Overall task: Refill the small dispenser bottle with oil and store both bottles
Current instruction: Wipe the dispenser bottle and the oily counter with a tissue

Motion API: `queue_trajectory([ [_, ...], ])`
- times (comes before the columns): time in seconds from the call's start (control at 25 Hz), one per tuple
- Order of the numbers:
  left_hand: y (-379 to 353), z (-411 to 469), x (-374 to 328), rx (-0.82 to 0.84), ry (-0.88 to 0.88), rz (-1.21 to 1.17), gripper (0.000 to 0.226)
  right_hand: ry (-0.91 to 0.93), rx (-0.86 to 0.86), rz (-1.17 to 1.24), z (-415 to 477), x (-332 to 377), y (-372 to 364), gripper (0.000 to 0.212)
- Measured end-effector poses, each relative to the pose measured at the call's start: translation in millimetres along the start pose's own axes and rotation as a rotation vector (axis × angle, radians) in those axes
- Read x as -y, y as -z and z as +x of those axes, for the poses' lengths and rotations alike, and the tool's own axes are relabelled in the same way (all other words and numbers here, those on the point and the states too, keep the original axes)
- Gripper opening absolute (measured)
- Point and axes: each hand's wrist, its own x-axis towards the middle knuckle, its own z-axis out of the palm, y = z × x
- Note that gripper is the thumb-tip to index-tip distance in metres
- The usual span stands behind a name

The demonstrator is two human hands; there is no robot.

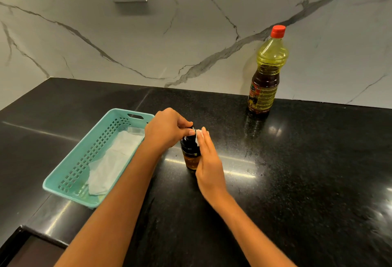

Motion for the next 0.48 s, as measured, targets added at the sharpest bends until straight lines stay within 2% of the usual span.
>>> queue_trajectory([
  [0.08,3.6,3.8,-2.2,0.02,0.006,0.02,0.026,0.161,-0.05,-0.163,-20.9,-12.1,-8.0,0.074],
  [0.12,5.8,6.2,-4.3,0.035,0.011,0.043,0.025,0.277,-0.084,-0.288,-22.5,-18.3,-9.6,0.073],
  [0.24,12.8,12.5,-12.7,0.072,0.021,0.135,0.021,0.532,-0.079,-0.652,-6.2,-18.6,-14.1,0.053],
  [0.32,15.9,14.0,-18.2,0.089,0.024,0.198,0.019,0.579,-0.065,-0.769,9.4,-8.5,-21.9,0.05],
  [0.48,17.4,14.1,-22.5,0.079,0.027,0.247,0.017,0.658,-0.004,-0.831,5.0,-17.2,-13.5,0.041],
])
